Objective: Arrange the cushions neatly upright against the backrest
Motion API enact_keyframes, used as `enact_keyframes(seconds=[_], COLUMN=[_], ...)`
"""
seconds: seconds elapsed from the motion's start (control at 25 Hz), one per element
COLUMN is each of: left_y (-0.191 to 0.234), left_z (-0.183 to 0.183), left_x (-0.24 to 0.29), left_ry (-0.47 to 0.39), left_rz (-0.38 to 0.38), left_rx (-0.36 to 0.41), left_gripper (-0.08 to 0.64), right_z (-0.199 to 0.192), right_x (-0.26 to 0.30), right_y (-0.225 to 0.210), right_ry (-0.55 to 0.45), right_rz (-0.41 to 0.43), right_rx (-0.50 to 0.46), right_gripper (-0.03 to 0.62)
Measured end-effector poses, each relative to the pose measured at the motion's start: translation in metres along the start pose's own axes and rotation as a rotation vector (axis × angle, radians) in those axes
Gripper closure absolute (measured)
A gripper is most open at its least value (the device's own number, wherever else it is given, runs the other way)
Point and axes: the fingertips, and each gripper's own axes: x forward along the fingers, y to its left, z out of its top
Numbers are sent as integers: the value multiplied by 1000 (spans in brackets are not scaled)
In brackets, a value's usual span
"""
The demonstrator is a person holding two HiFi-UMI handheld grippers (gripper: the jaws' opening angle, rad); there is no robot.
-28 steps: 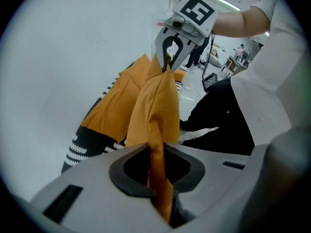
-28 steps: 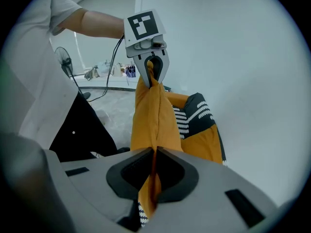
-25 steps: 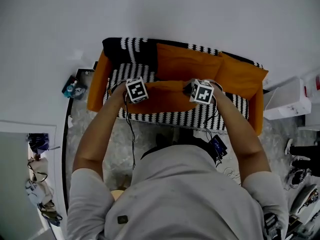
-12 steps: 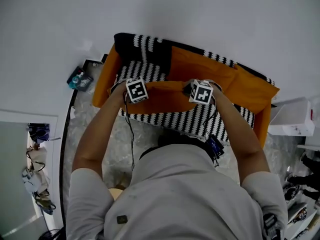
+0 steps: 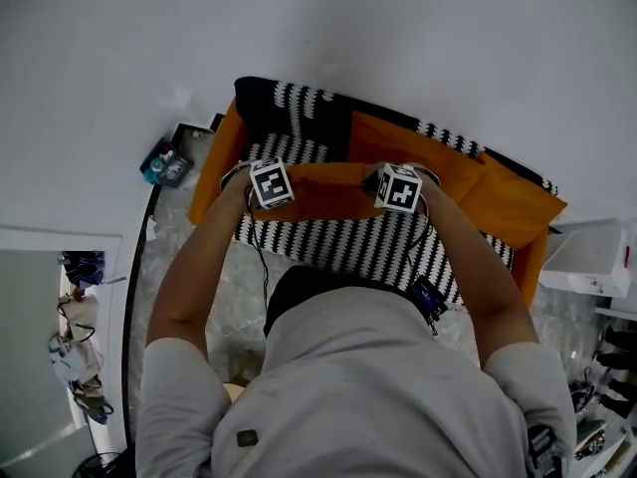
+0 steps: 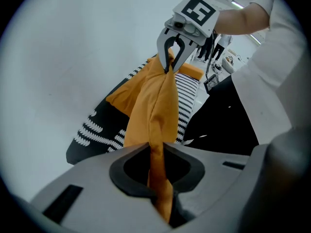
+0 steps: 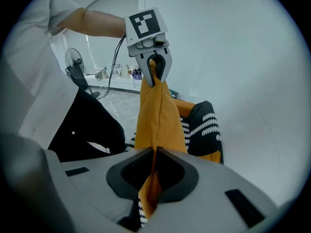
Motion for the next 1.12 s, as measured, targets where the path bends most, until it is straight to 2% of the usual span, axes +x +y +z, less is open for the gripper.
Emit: enact_keyframes(seconds=[0.16, 0.28, 0.44, 0.56, 0.76, 1.12], left_y=[16, 39, 70, 97, 142, 206], left_z=[-14, -22, -36, -42, -65, -81], left_x=[5, 13, 18, 18, 27, 48], left_ry=[36, 33, 26, 6, 25, 9], left_rz=[-48, -63, -95, -107, -151, -200], left_rx=[-13, 7, 51, 113, 159, 276], left_gripper=[511, 511, 511, 511, 511, 512], right_z=[6, 14, 28, 41, 62, 85], right_x=[12, 23, 38, 50, 73, 108], right_y=[-18, -34, -55, -69, -95, -135], right_ry=[-7, 1, 6, 8, 2, 13], right_rz=[10, 14, 9, 2, -20, -44], right_rx=[19, 41, 99, 149, 220, 321], right_gripper=[552, 552, 552, 552, 552, 552])
